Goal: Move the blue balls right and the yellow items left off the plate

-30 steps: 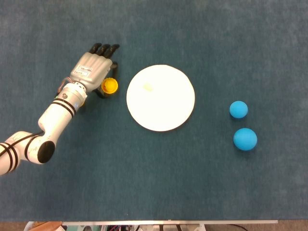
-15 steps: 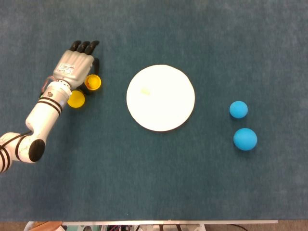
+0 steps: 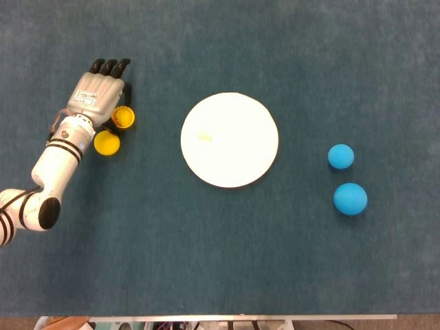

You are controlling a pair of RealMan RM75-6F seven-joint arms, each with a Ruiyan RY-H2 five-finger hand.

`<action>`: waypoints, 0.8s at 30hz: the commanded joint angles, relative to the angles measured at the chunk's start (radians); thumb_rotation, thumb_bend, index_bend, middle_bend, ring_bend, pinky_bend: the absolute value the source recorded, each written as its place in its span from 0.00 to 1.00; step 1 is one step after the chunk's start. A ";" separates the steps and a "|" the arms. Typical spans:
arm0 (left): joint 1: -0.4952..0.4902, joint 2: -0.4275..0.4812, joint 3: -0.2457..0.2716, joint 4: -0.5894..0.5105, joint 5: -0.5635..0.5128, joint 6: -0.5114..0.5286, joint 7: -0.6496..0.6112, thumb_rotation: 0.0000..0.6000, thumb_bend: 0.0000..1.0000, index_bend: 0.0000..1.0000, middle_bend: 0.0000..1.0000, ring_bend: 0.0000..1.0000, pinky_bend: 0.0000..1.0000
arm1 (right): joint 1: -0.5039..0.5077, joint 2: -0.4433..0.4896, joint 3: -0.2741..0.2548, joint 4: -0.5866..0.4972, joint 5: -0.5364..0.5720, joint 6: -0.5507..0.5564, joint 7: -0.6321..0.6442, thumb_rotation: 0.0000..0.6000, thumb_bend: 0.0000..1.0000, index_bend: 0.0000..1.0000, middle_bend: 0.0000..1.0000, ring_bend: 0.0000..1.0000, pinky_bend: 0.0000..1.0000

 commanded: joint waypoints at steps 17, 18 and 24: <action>0.010 0.054 -0.045 -0.113 0.021 0.040 -0.016 1.00 0.01 0.35 0.00 0.00 0.00 | -0.012 0.006 -0.003 0.000 -0.003 0.009 0.004 1.00 0.00 0.31 0.16 0.02 0.04; 0.012 0.065 -0.050 -0.135 0.026 0.049 -0.018 1.00 0.01 0.35 0.00 0.00 0.00 | -0.014 0.008 -0.004 -0.003 -0.003 0.011 0.002 1.00 0.00 0.31 0.16 0.02 0.04; 0.056 0.191 -0.083 -0.379 0.126 0.213 -0.017 1.00 0.01 0.35 0.00 0.00 0.00 | -0.045 0.048 -0.019 -0.055 -0.020 0.049 -0.032 1.00 0.00 0.31 0.16 0.02 0.04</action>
